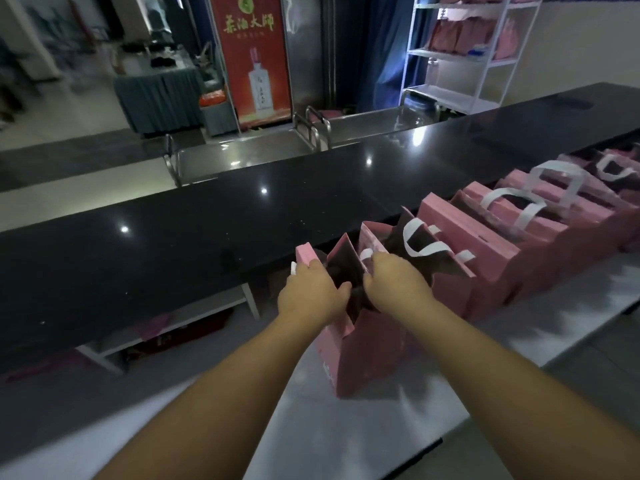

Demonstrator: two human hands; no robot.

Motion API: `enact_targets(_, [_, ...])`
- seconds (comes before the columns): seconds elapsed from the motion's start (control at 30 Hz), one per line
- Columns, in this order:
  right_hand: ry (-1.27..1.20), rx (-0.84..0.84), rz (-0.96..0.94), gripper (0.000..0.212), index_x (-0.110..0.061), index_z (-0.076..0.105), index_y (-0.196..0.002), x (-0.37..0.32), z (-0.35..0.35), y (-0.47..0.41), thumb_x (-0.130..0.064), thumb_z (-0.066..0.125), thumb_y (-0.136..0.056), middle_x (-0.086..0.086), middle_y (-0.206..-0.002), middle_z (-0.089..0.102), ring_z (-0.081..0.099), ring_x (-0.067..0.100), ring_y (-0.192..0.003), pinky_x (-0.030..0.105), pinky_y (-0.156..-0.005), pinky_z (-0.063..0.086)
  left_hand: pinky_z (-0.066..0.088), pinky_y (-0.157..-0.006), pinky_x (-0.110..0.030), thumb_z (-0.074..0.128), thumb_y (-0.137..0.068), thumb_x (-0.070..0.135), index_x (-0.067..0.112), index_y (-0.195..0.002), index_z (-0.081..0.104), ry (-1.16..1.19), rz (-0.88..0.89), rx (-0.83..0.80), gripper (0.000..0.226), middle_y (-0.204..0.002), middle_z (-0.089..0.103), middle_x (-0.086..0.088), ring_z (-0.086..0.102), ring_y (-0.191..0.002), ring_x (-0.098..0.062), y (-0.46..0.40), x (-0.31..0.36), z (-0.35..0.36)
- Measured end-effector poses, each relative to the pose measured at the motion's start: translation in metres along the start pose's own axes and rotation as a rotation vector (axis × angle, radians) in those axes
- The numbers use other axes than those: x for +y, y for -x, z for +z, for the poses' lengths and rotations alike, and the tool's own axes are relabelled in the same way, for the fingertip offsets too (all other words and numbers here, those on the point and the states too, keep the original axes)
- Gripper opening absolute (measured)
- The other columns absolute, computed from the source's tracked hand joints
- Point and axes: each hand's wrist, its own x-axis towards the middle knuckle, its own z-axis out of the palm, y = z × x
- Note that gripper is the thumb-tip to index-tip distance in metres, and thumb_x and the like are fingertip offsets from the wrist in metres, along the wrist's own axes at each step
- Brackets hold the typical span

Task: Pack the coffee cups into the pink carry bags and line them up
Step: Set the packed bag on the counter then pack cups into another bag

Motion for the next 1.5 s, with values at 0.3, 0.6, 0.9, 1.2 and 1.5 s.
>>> enact_targets(0.3, [0.096,-0.138,-0.104,0.010,-0.015,0.049,-0.093,0.017,0.026,-0.038,-0.022,0.048,-0.100,0.019,-0.086,0.052,0.056,0.031,-0.078,0.035,-0.064,0.041,0.043,-0.052,-0.031,0.063,-0.091,0.037,0.014,-0.112,0.044,0.051,-0.222,-0.008,0.037,-0.099,0.060,-0.007,0.061,-0.075,-0.022,-0.010,0.005,0.005])
enact_targets(0.6, [0.133,-0.103,-0.180,0.014,-0.014,0.056,-0.088,0.008,0.031,-0.036,-0.020,0.047,-0.097,0.010,-0.082,0.057,0.050,0.028,-0.070,0.037,-0.061,0.043,0.033,-0.048,-0.028,0.045,-0.096,0.012,0.014,-0.080,0.056,0.240,-0.333,0.022,0.019,-0.073,0.058,-0.006,0.051,-0.060,-0.022,0.022,-0.040,-0.018])
enact_targets(0.9, [0.068,-0.159,-0.265,0.013,-0.023,0.056,-0.087,-0.095,0.048,0.043,-0.020,0.056,-0.099,-0.005,-0.071,0.052,0.053,0.014,-0.060,0.024,-0.050,0.037,0.043,-0.048,-0.027,0.045,-0.096,0.016,0.017,-0.083,0.061,0.382,-0.480,0.185,0.020,-0.075,0.063,-0.002,0.058,-0.061,-0.020,0.132,-0.136,-0.067])
enact_targets(1.2, [0.081,-0.255,-0.560,0.020,-0.023,0.054,-0.081,-0.240,0.099,0.212,-0.022,0.048,-0.100,-0.001,-0.076,0.062,0.060,0.019,-0.064,0.029,-0.050,0.041,0.036,-0.041,-0.020,0.045,-0.095,0.021,0.022,-0.062,0.052,0.434,-0.680,0.394,0.034,-0.057,0.057,0.003,0.053,-0.047,-0.015,0.334,-0.274,-0.112])
enact_targets(1.5, [0.115,-0.358,-0.919,0.020,-0.022,0.057,-0.077,-0.378,0.150,0.397,-0.026,0.054,-0.096,-0.003,-0.072,0.060,0.054,0.015,-0.058,0.026,-0.045,0.031,0.031,-0.039,-0.019,0.050,-0.101,0.025,0.025,-0.060,0.051,0.480,-0.970,0.651,0.041,-0.054,0.052,0.008,0.047,-0.048,-0.009,0.541,-0.383,-0.137])
